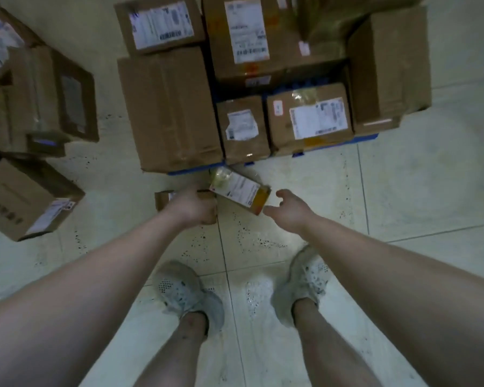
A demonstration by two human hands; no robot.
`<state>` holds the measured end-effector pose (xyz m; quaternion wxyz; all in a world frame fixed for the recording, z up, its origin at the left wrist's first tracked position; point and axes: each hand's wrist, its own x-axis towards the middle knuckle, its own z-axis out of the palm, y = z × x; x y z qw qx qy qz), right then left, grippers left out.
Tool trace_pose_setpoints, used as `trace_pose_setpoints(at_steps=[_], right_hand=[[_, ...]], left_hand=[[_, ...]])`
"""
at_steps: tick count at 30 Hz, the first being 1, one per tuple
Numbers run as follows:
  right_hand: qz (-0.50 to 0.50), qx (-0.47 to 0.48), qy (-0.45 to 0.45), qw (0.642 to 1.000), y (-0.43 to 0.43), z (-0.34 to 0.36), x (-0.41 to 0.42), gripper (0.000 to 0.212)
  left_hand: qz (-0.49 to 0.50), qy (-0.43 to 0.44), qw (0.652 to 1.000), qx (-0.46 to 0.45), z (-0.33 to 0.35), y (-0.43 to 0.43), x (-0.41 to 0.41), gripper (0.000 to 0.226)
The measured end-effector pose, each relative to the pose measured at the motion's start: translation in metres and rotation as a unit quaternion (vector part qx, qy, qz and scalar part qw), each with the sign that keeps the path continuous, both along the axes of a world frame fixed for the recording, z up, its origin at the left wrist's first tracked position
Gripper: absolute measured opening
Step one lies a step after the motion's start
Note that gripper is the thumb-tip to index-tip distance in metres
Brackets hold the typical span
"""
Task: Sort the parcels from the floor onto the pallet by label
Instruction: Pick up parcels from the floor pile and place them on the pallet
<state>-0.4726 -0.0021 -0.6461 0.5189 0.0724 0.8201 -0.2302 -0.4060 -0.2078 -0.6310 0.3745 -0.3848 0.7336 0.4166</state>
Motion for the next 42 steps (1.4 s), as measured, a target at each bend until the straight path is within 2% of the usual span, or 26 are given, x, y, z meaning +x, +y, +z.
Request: trace_pose_setpoints(at_steps=[3,5,8,11,15,17,21,25,27,31,36,39,42], right_hand=[[-0.047,0.001,0.006,0.999,-0.002,-0.049,0.013,0.076],[-0.068,0.003,0.009,0.998,-0.001,-0.083,0.018,0.081],[-0.118,-0.003,0.003,0.993,0.001,-0.128,0.020,0.089],[-0.179,-0.036,-0.024,0.983,0.002,-0.156,0.023,0.085],[-0.255,-0.098,-0.052,0.961,0.004,-0.164,0.027,0.083],[-0.287,-0.111,-0.040,0.951,0.010,-0.151,0.028,0.080],[-0.289,-0.096,0.002,0.953,0.031,-0.103,0.025,0.077],[-0.265,-0.058,0.015,0.962,0.051,-0.029,0.019,0.091],[-0.258,-0.058,0.017,0.964,0.060,0.016,0.015,0.092],[-0.253,-0.071,0.045,0.964,0.073,0.121,-0.003,0.078],[-0.238,-0.118,0.068,0.962,0.088,0.245,-0.043,0.062],[-0.235,-0.140,0.071,0.959,0.099,0.291,-0.066,0.047],[-0.201,-0.149,0.097,0.963,0.106,0.321,-0.085,0.041]], left_hand=[[-0.040,0.033,0.999,0.015,-0.044,0.009,-0.010,0.028],[-0.089,0.040,0.995,-0.015,-0.077,0.016,-0.014,0.020],[-0.139,0.033,0.988,-0.059,-0.124,0.019,-0.021,0.034],[-0.123,0.000,0.990,-0.062,-0.157,0.017,-0.026,0.032],[-0.082,-0.021,0.995,-0.046,-0.169,0.022,-0.027,0.071],[-0.071,-0.028,0.995,-0.060,-0.161,0.024,-0.024,0.080],[-0.057,-0.027,0.997,-0.044,-0.117,0.042,-0.013,0.061],[0.092,0.024,0.995,-0.014,-0.041,0.068,-0.011,0.055],[0.145,0.034,0.989,0.003,0.002,0.074,-0.013,0.052],[0.150,0.075,0.986,0.011,0.108,0.080,-0.025,0.047],[0.169,0.167,0.971,0.020,0.240,0.094,-0.050,0.055],[0.183,0.222,0.957,0.020,0.287,0.102,-0.065,0.050],[0.227,0.237,0.942,0.071,0.314,0.114,-0.085,0.041]])
